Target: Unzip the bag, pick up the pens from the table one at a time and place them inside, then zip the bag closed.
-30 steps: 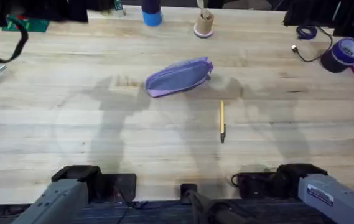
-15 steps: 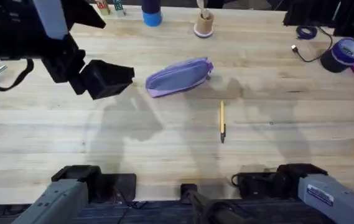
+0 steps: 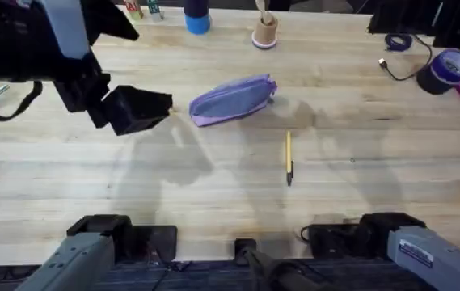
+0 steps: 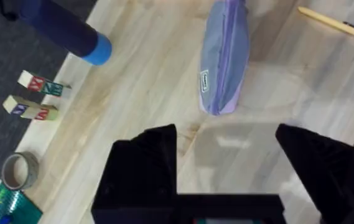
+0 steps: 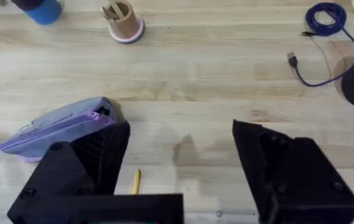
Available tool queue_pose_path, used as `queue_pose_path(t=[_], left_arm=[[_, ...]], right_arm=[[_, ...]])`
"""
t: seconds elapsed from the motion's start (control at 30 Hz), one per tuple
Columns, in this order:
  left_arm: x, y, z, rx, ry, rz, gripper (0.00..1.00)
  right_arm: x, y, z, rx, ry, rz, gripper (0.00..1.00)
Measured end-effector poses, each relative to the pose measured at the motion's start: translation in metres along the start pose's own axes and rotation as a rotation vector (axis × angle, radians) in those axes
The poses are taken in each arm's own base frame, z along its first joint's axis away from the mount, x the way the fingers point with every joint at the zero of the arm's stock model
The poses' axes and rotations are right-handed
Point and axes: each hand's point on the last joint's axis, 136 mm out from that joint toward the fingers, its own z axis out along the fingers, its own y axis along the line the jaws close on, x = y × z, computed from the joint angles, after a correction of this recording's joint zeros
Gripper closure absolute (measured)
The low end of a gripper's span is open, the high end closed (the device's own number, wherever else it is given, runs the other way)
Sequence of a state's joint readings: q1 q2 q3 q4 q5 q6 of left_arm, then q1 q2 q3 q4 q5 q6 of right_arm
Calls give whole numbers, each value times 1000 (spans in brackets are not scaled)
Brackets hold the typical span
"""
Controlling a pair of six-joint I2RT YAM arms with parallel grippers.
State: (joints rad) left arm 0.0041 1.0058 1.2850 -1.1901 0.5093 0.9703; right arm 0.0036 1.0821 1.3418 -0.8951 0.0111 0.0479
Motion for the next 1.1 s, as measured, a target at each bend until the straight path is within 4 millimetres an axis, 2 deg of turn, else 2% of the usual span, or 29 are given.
queue_pose_path(t=[0.17,0.43,0.6,0.9,1.1], left_arm=[[6,2,9,30,27,-20,4],[29,8,52,180,110,-86,13],[33,4,74,285,95,-83,17],[40,-4,101,433,45,-58,17],[51,0,117,496,7,-95,20]], right_arm=[[0,0,0,0,0,0,5],[0,0,0,0,0,0,5],[0,0,0,0,0,0,6],[0,0,0,0,0,0,5],[0,0,0,0,0,0,5]])
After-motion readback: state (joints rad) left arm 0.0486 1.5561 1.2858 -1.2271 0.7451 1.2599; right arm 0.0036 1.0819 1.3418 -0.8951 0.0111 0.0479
